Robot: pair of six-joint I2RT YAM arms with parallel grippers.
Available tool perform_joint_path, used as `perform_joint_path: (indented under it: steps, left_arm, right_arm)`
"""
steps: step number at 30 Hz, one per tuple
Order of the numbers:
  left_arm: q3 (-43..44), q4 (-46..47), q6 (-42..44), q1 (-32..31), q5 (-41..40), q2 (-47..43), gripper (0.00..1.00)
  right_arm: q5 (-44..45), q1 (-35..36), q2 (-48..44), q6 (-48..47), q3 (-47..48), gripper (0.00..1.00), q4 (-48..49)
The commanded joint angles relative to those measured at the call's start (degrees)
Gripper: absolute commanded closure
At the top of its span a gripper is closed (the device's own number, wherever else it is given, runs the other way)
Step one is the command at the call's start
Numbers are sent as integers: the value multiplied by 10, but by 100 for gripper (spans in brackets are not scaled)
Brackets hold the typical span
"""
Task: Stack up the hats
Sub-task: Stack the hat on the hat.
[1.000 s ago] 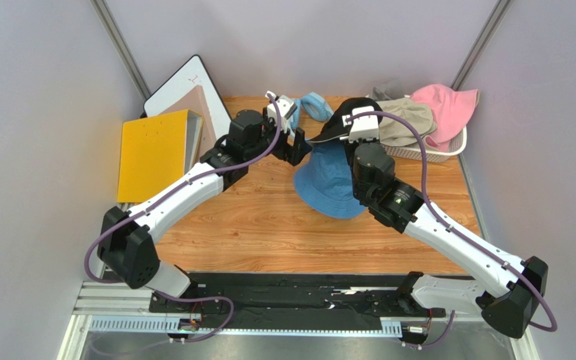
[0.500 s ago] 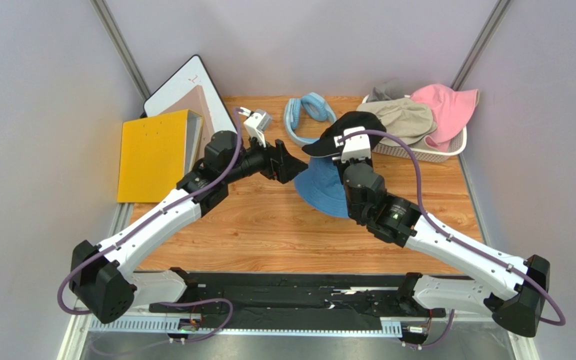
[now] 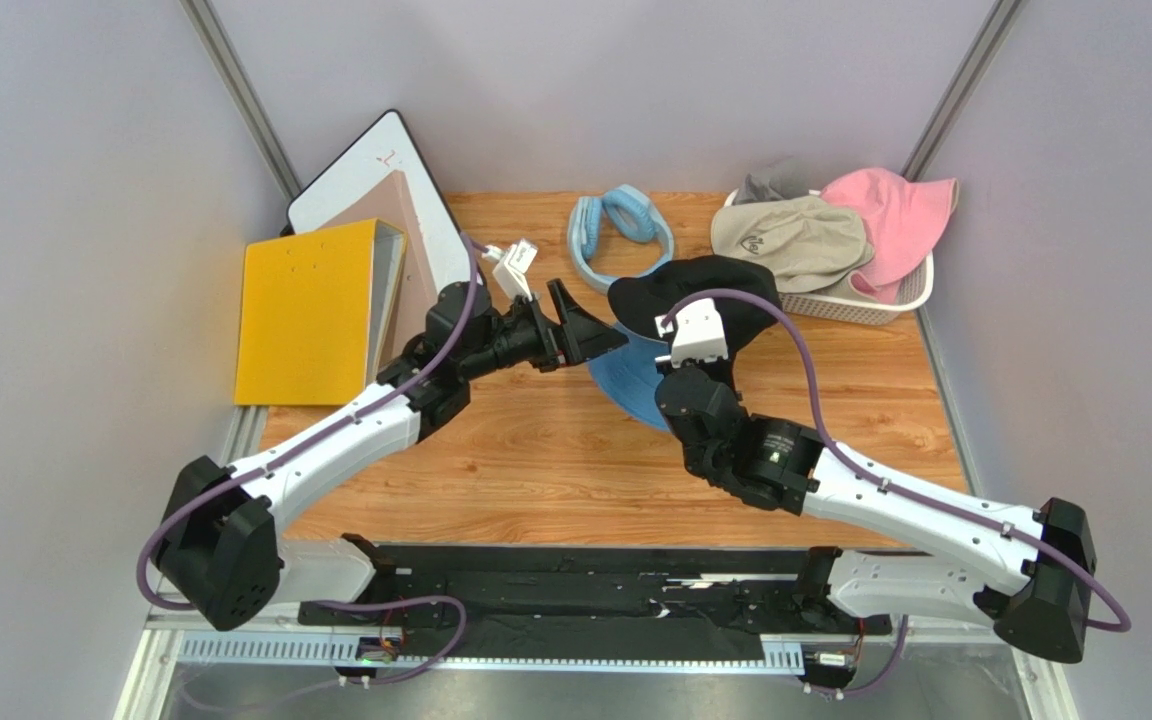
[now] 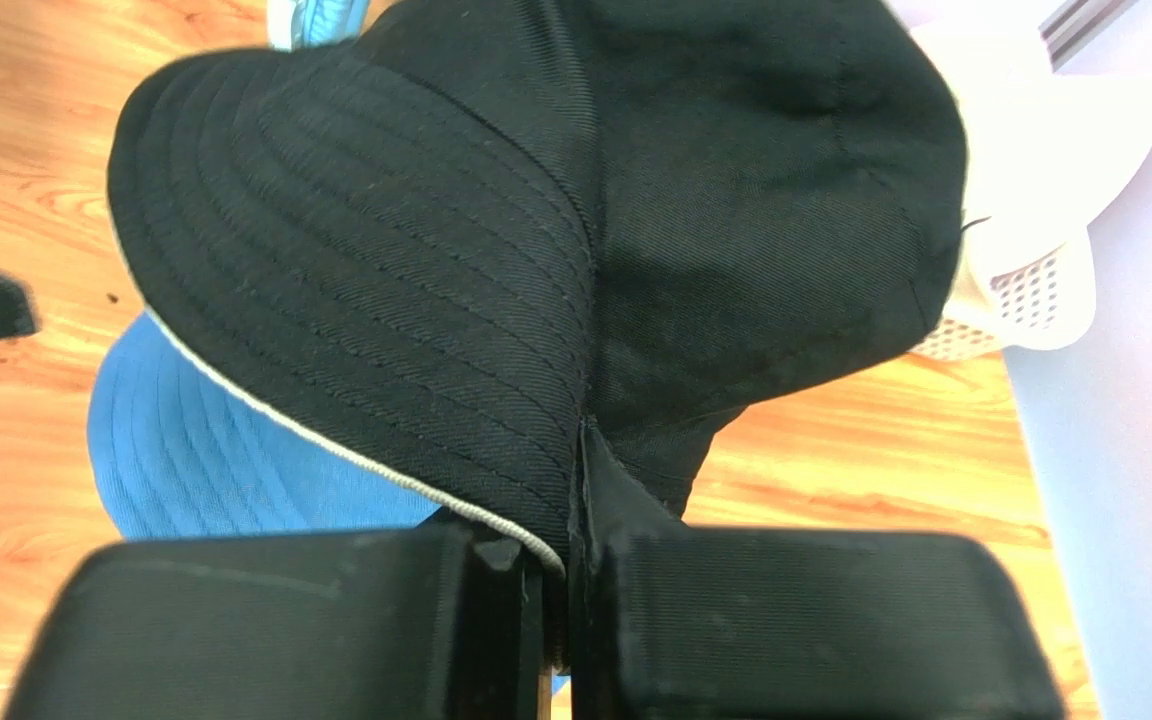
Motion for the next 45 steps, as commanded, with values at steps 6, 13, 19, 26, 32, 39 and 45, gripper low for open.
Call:
perform_joint_path:
  steps: [6, 13, 19, 26, 32, 39, 45]
  left_arm:
    - [-4, 155, -101, -14, 35, 49, 5]
    - [4, 200, -132, -18, 38, 85, 12]
    - [9, 249, -165, -18, 36, 109, 29]
    - [14, 311, -215, -18, 49, 146, 43]
    - [21, 367, -244, -18, 58, 166, 78]
    - [21, 264, -182, 3, 50, 136, 100]
    - [-4, 171, -105, 27, 24, 92, 100]
  right_arm:
    - [18, 23, -4, 64, -14, 100, -2]
    - [18, 38, 15, 63, -15, 100, 7]
    - [15, 46, 22, 63, -15, 100, 12]
    - [13, 51, 19, 65, -24, 100, 15]
    - [5, 53, 15, 65, -26, 100, 14]
    - [-18, 53, -5, 56, -9, 92, -6]
    - [-52, 53, -39, 57, 35, 20, -58]
